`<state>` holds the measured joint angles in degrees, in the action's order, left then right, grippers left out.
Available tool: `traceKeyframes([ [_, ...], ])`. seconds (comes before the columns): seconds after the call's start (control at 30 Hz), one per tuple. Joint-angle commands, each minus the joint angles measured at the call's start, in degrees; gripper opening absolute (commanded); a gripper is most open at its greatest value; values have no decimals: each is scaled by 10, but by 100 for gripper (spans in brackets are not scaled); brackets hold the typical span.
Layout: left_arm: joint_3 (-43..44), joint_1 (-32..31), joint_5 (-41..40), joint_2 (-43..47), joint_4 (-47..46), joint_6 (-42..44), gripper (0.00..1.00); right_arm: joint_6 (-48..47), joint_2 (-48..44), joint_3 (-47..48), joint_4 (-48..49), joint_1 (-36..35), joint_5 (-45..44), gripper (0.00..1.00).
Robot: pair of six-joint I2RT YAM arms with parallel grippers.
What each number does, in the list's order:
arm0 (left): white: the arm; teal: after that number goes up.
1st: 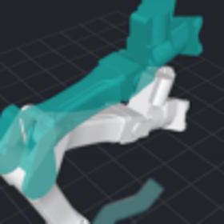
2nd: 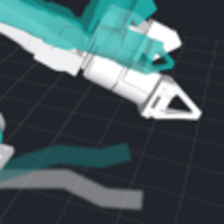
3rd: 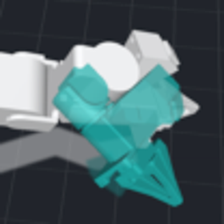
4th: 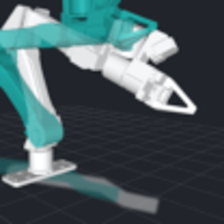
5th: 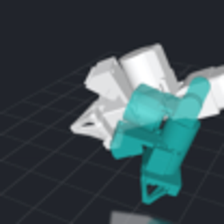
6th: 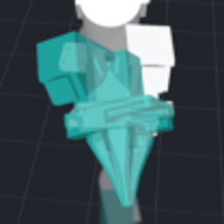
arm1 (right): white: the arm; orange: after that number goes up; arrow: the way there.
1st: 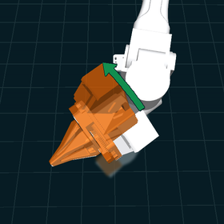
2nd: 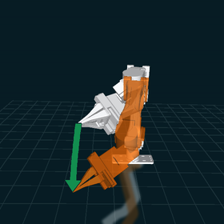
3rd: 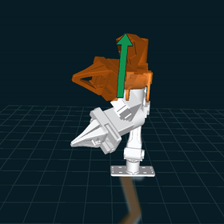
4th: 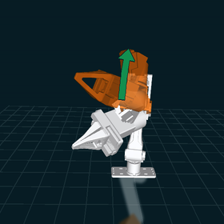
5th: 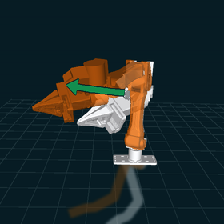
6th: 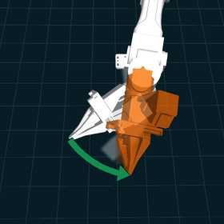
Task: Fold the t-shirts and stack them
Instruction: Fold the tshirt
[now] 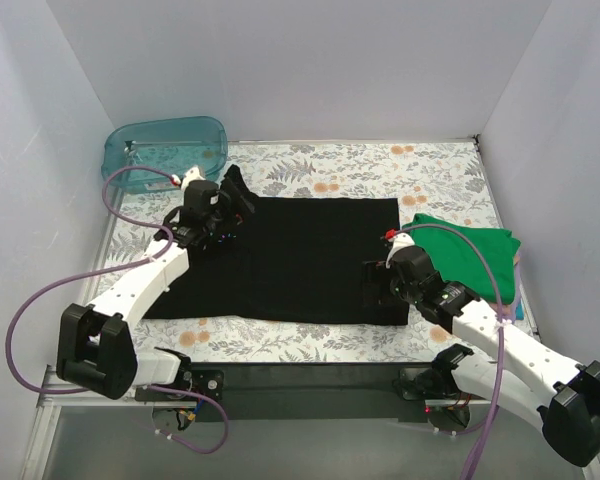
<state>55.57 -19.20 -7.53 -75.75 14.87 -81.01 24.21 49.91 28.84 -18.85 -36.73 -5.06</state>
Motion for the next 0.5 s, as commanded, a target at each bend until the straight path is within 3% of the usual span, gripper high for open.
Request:
traceKeyframes([
  [0.0,-54,0,-40,6,38,-12,93,-3,13,18,27,-5,28,98],
  [0.3,-45,6,-78,-112,-12,-13,95,-7,41,10,51,-5,12,98],
  [0.47,46,19,-85,-248,-30,9,95,-25,64,26,49,-5,-6,99],
])
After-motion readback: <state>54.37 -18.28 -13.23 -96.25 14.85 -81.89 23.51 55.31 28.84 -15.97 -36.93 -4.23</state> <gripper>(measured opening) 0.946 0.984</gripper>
